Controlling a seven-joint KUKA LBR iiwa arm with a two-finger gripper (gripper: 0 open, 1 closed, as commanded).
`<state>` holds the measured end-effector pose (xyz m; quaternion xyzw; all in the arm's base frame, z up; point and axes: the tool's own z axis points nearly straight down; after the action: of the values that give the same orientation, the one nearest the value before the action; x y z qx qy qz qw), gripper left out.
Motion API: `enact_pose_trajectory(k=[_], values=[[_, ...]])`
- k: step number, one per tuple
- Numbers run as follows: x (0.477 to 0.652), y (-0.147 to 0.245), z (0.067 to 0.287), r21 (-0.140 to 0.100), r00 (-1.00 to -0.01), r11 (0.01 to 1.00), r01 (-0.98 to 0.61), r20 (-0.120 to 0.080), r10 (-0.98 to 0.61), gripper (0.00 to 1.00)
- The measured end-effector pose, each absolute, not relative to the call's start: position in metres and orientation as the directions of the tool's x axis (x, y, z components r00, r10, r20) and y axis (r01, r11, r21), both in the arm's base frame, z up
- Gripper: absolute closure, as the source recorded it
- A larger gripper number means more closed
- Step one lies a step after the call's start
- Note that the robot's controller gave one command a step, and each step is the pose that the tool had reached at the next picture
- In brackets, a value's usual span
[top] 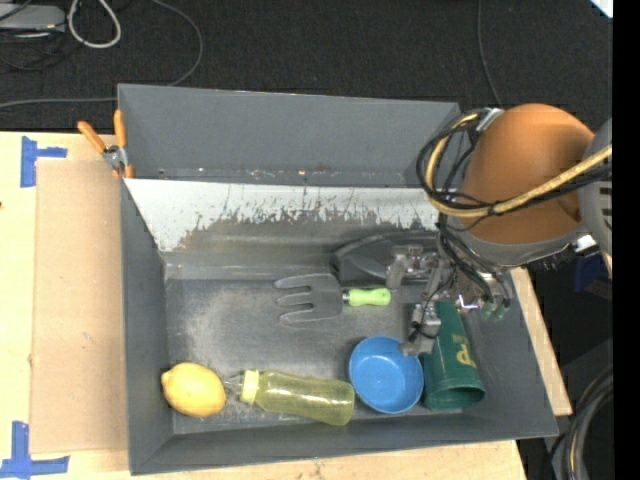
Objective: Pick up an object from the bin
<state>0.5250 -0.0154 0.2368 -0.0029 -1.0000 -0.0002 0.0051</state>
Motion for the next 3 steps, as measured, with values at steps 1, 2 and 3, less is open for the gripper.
enact_pose_trajectory(k=[1,2,3], values=[[0.526,-0.015,0.241,0.001,-1.0,1.0,0.005,0.002,0.005,0.0],[0.52,-0.021,0.144,0.002,-0.966,0.966,-0.26,0.004,-0.26,0.0],[0.515,-0.023,0.134,0.001,-0.862,0.862,-0.507,0.001,-0.507,0.0]])
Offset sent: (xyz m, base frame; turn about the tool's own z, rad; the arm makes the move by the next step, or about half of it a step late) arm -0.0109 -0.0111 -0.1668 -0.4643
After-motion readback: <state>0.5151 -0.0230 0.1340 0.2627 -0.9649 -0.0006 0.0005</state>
